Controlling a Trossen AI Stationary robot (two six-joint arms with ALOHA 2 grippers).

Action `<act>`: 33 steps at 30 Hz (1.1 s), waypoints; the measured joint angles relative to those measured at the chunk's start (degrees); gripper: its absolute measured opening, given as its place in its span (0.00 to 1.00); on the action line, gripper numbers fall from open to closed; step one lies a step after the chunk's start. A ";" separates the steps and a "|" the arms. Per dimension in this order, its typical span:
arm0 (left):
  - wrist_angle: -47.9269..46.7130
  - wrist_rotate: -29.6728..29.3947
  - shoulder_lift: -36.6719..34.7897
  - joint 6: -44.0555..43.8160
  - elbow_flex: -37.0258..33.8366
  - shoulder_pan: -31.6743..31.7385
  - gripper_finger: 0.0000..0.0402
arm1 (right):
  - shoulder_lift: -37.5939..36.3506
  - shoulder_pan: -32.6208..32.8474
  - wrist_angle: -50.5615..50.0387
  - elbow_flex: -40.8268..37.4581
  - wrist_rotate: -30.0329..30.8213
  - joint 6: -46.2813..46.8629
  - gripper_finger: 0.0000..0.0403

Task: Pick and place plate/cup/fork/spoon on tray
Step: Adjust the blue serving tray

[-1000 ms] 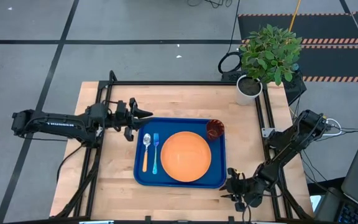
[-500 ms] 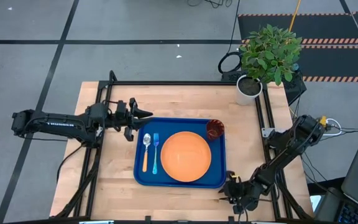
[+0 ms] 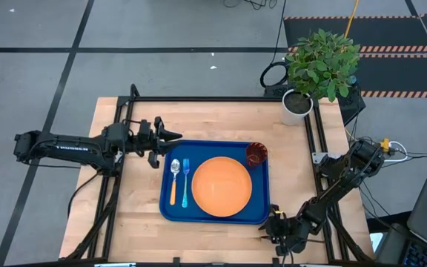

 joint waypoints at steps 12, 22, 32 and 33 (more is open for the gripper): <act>0.00 0.00 0.00 0.02 -0.02 0.01 0.30 | 0.02 -0.85 -3.08 0.00 0.24 0.39 0.31; -0.02 0.00 0.00 -0.20 -0.02 0.00 0.30 | 0.00 -0.87 -3.95 0.00 3.12 0.49 0.31; -0.04 0.00 0.00 -0.24 -0.02 0.01 0.30 | -0.07 -0.85 -5.31 0.00 2.88 1.51 0.31; -0.05 0.01 0.00 -0.25 -0.03 0.02 0.30 | -0.07 -0.83 -5.74 0.00 2.88 1.78 0.31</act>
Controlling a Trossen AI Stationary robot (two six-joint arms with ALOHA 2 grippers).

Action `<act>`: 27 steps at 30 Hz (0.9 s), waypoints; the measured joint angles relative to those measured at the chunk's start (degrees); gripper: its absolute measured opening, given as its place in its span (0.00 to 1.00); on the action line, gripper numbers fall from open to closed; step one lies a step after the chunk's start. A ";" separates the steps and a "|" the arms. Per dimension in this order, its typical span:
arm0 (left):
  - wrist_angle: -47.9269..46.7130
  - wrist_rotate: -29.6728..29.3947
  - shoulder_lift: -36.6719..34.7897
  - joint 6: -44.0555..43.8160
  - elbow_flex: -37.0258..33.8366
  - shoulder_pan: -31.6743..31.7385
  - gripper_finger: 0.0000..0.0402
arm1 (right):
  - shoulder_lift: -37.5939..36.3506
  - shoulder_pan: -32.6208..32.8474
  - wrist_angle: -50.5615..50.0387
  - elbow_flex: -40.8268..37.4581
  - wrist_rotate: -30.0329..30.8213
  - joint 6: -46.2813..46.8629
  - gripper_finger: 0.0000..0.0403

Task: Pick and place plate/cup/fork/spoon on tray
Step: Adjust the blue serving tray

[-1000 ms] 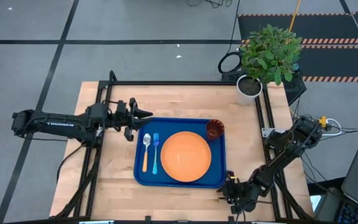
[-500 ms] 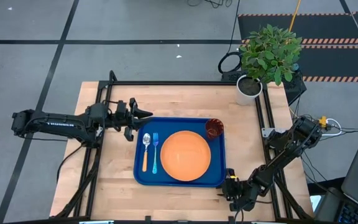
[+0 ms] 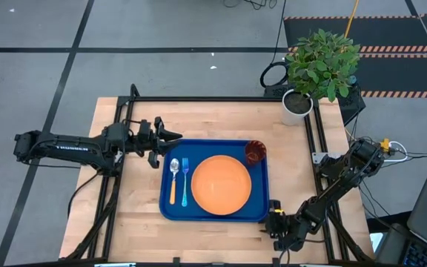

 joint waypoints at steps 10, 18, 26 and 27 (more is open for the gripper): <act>-0.21 0.00 0.00 -0.11 -0.02 -0.02 0.30 | 0.00 -0.02 -1.14 -0.02 -0.17 1.17 0.31; -0.39 0.00 0.00 -0.17 -0.02 -0.02 0.30 | 0.00 0.00 -2.01 -0.02 -0.26 1.44 0.31; -0.41 -0.01 0.00 -0.15 -0.02 0.00 0.30 | -0.05 -0.02 -4.14 0.02 -1.07 3.70 0.31; -0.41 0.01 0.00 -0.15 -0.02 -0.01 0.30 | -0.13 -0.02 -4.14 0.02 -1.12 3.73 0.31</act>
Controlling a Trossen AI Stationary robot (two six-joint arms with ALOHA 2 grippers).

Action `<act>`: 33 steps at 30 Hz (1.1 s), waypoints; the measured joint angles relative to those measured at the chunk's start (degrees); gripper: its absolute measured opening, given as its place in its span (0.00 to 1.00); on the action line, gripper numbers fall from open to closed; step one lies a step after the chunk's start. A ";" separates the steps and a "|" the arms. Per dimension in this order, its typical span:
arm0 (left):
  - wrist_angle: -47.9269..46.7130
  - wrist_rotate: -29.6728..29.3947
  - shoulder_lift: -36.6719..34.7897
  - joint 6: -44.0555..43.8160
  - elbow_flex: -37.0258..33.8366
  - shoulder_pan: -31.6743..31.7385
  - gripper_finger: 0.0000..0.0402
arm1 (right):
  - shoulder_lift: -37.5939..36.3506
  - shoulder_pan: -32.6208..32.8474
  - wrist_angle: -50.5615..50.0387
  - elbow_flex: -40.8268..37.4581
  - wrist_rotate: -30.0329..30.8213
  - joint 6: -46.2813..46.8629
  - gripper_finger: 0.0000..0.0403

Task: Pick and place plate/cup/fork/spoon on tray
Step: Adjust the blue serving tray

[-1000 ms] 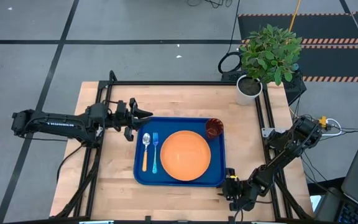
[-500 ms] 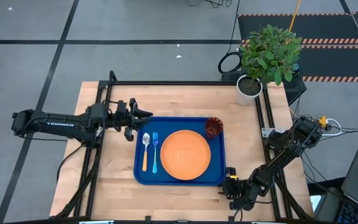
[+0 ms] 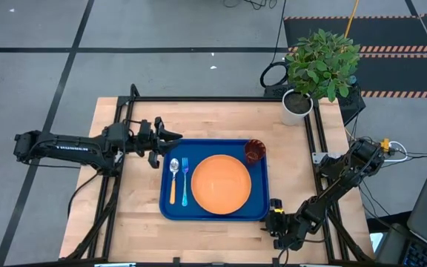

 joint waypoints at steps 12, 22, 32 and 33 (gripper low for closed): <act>0.00 -0.01 0.00 0.11 0.00 0.01 0.30 | -2.60 0.07 -4.79 -0.09 -0.58 1.98 0.31; 0.00 0.00 -0.02 0.10 0.00 -0.01 0.30 | -2.63 0.07 -5.22 -0.09 -0.32 2.01 0.31; 0.00 0.00 -0.02 0.09 0.00 0.00 0.30 | -2.64 0.07 -5.61 -0.09 0.70 2.42 0.31; 0.00 0.00 -0.01 0.08 0.00 0.01 0.30 | -2.64 0.07 -5.61 -0.09 0.75 2.42 0.31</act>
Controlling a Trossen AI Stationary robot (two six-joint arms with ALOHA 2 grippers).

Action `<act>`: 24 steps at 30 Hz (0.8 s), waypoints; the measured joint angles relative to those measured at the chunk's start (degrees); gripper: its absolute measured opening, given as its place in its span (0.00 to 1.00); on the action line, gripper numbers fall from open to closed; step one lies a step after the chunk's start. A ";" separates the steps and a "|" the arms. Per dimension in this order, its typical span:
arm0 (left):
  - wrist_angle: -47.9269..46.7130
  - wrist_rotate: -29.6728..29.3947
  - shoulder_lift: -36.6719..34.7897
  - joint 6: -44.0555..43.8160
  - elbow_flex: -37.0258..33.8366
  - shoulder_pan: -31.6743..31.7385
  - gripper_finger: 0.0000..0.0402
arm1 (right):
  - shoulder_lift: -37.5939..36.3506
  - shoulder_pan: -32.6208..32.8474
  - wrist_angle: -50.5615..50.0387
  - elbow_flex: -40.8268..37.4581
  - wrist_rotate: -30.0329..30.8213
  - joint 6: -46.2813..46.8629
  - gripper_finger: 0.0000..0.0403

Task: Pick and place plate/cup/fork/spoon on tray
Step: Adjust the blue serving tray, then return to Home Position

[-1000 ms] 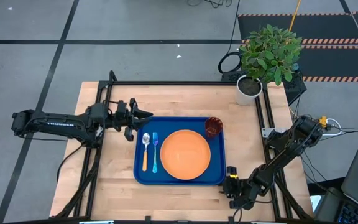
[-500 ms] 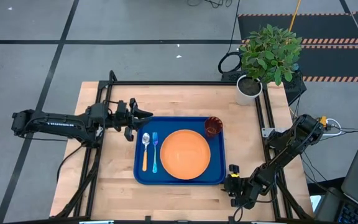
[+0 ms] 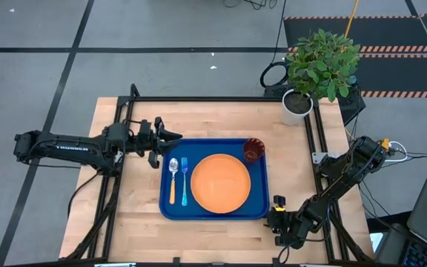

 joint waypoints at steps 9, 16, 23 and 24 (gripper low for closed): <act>-0.13 0.00 -0.01 -0.01 0.00 0.00 0.30 | 0.00 0.12 0.19 0.00 -1.76 1.14 0.31; -0.96 0.23 -0.01 0.10 0.00 -0.04 0.30 | -1.91 2.05 6.28 0.00 -4.17 0.77 0.31; -1.06 0.36 -0.01 0.05 0.00 -0.31 0.30 | -10.22 3.69 10.63 0.02 0.55 -7.29 0.31; -1.18 0.36 -0.01 0.05 0.00 -0.46 0.30 | -11.67 3.68 10.60 0.02 3.23 -10.05 0.31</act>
